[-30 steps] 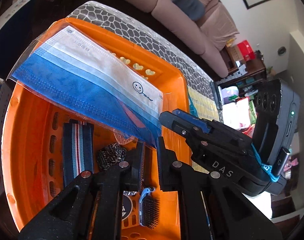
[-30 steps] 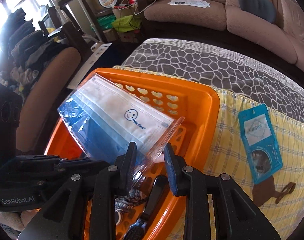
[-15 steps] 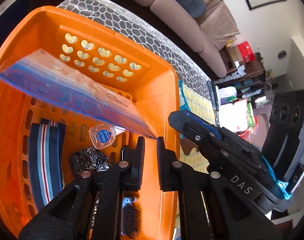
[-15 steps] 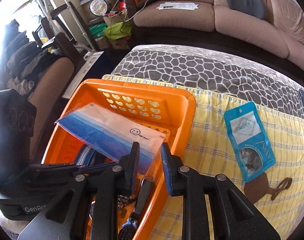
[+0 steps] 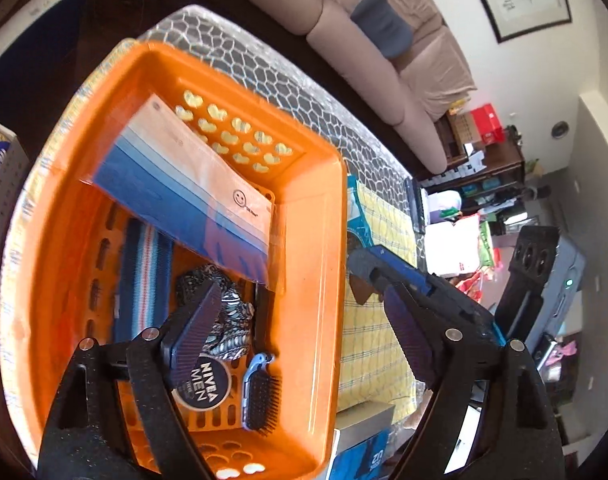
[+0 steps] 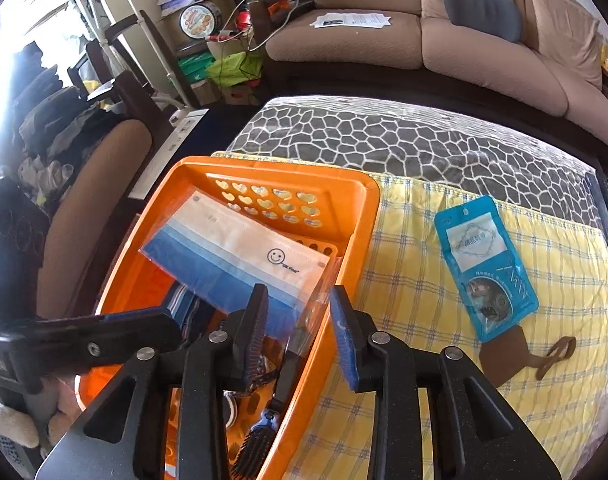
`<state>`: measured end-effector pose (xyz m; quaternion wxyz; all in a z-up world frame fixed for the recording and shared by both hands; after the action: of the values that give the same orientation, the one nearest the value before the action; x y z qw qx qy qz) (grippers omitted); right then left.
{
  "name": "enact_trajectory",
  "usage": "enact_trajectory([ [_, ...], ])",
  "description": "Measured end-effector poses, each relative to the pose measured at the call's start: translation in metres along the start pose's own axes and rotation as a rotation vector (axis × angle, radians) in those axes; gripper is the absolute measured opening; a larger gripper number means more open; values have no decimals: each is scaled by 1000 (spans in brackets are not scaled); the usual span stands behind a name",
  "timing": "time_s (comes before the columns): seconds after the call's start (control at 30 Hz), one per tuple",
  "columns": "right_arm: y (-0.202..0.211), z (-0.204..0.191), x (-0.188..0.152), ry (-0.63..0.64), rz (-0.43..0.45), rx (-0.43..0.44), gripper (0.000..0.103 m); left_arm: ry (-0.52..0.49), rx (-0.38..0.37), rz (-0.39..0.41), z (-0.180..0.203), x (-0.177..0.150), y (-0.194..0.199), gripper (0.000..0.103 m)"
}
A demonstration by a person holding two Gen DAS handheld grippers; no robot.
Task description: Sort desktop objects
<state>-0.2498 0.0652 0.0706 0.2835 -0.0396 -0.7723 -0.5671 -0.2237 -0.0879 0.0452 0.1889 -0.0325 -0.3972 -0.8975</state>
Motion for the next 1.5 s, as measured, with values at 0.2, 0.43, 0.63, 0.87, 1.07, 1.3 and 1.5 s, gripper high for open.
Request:
enact_trajectory([
  [0.2,14,-17,-14,22,18,-6,66,-36,43,49,0,-4,39,96],
  [0.43,30,-38,-30,56,39,-8,82,-64,79,72,-4,-13,74,100],
  [0.63,42,-55,-42,74,29,8,91,-107,117,81,1,-23,92,103],
  [0.87,50,-60,-53,70,36,12,97,-162,224,104,-6,-19,99,103],
  [1.07,44,-52,-53,62,35,15,97,-202,274,77,-16,-3,76,103],
  [1.3,36,-32,-51,42,45,40,97,-214,231,55,-16,24,36,103],
  [1.5,34,-17,-53,36,55,56,97,-210,191,45,-14,47,-1,103],
])
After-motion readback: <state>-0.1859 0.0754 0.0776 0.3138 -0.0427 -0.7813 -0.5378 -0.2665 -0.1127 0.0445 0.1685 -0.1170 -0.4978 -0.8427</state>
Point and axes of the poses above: each gripper's, at about its wrist camera, not at the fingertips, and y roughly against the way its jaws point, z to its right, x to its top, the point moved 2 cm from there along -y, roughly the way its jaws point, and after that the axes turned 1 degree about -z, right-handed, at the moved point
